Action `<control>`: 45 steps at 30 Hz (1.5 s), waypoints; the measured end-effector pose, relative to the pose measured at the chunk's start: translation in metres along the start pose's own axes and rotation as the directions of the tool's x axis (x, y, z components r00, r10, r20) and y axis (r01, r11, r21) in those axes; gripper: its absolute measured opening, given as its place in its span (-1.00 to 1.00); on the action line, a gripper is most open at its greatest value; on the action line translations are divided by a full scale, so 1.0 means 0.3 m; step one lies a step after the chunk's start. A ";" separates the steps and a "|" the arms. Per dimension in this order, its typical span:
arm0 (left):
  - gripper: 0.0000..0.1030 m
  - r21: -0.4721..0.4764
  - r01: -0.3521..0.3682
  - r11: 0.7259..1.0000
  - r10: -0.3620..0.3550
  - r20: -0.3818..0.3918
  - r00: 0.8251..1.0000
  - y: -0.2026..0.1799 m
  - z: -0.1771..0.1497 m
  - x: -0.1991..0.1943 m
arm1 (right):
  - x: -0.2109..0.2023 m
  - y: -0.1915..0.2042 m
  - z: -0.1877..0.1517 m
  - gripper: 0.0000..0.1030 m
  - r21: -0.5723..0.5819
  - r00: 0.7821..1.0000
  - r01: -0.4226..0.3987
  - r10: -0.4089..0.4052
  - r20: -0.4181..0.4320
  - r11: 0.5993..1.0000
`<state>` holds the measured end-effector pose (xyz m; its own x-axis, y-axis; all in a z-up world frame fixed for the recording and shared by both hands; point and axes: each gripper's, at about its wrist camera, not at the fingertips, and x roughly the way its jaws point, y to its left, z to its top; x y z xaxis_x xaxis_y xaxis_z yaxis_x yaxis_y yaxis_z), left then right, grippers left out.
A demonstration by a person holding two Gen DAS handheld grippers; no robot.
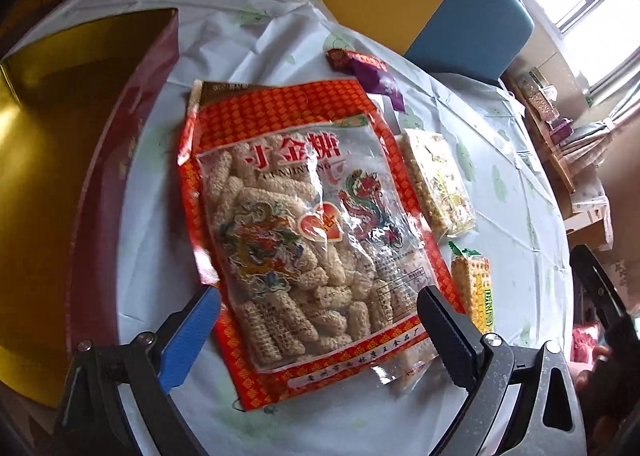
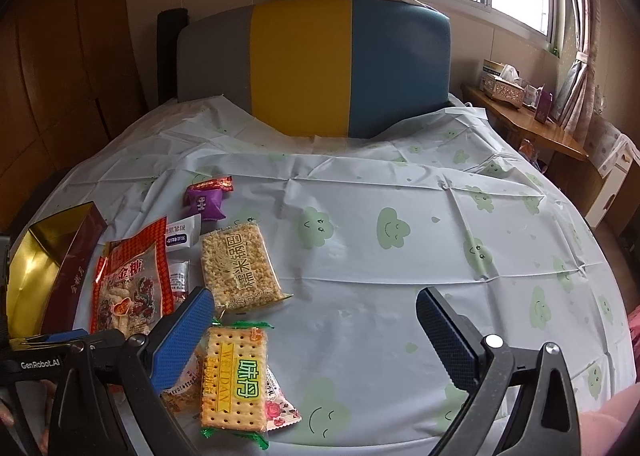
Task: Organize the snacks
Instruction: 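Close the left gripper on the red peanut candy bag's edge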
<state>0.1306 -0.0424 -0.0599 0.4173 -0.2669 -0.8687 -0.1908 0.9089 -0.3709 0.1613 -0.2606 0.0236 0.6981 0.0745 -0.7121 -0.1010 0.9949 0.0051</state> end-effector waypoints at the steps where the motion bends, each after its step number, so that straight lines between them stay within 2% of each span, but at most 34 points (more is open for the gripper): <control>1: 0.96 0.007 0.000 1.000 0.000 -0.001 1.000 -0.005 -0.001 0.008 | 0.002 0.005 -0.002 0.99 -0.007 1.000 -0.004 0.003 -0.003 1.000; 4: 0.98 0.029 -0.010 1.000 0.010 0.010 1.000 -0.021 0.002 0.026 | 0.016 0.021 -0.009 0.99 -0.028 1.000 -0.018 0.017 -0.026 0.999; 7: 0.94 0.028 0.019 0.999 -0.020 0.046 0.999 -0.017 0.006 0.014 | 0.050 0.042 -0.024 0.99 -0.056 0.996 -0.035 0.031 -0.082 0.998; 11: 0.41 0.076 -0.007 0.997 0.000 0.093 0.996 -0.014 -0.001 0.008 | 0.100 0.098 -0.062 0.99 -0.148 0.986 -0.042 0.017 -0.166 0.988; 15: 0.11 0.087 0.008 0.996 -0.017 0.101 0.995 -0.014 0.011 0.014 | 0.133 0.133 -0.098 0.99 -0.213 0.976 -0.044 -0.003 -0.219 0.976; 17: 0.00 0.088 0.023 0.996 -0.031 0.093 0.995 -0.005 0.023 0.011 | 0.145 0.142 -0.112 0.86 -0.235 0.972 -0.040 -0.017 -0.236 0.971; 19: 0.06 0.095 0.007 0.995 -0.015 0.079 0.997 -0.007 0.025 0.007 | 0.153 0.142 -0.118 0.84 -0.240 0.968 -0.041 -0.021 -0.251 0.970; 23: 0.54 0.028 -0.025 0.999 0.022 0.090 0.996 0.038 0.023 -0.021 | 0.152 0.137 -0.113 0.84 -0.234 0.966 -0.043 -0.019 -0.258 0.971; 24: 0.58 0.013 -0.025 1.000 0.024 0.095 0.995 0.048 0.023 -0.029 | 0.148 0.138 -0.110 0.84 -0.234 0.967 -0.045 -0.016 -0.252 0.971; 30: 0.58 0.038 -0.037 0.999 0.033 0.110 0.993 0.041 0.020 -0.029 | 0.091 0.149 -0.075 0.84 -0.225 0.986 -0.067 0.031 -0.163 0.972; 33: 0.58 0.045 -0.019 0.999 0.015 0.089 0.996 0.049 0.004 -0.004 | 0.067 0.175 -0.072 0.84 -0.241 0.988 -0.114 0.084 -0.130 0.964; 37: 0.65 0.080 -0.005 0.997 -0.003 0.110 0.994 0.045 -0.013 0.011 | 0.111 0.234 -0.102 0.84 -0.326 0.987 -0.078 0.027 -0.157 0.942; 41: 0.65 0.085 0.059 0.995 -0.069 0.117 0.991 0.072 -0.029 -0.004 | 0.174 0.271 -0.130 0.80 -0.381 0.982 -0.043 -0.031 -0.187 0.923; 43: 0.65 0.108 0.071 0.992 -0.083 0.114 0.990 0.073 -0.035 -0.006 | 0.206 0.271 -0.141 0.76 -0.385 0.974 -0.035 -0.055 -0.219 0.922; 45: 0.66 0.118 0.071 0.990 -0.085 0.111 0.990 0.071 -0.035 -0.001 | 0.220 0.252 -0.141 0.75 -0.355 0.969 -0.046 -0.044 -0.242 0.934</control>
<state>0.1172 -0.0262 -0.0710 0.5284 -0.3054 -0.7922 -0.0545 0.9189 -0.3906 0.1699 -0.1835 -0.0527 0.5093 0.0116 -0.8605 -0.3780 0.9013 -0.2116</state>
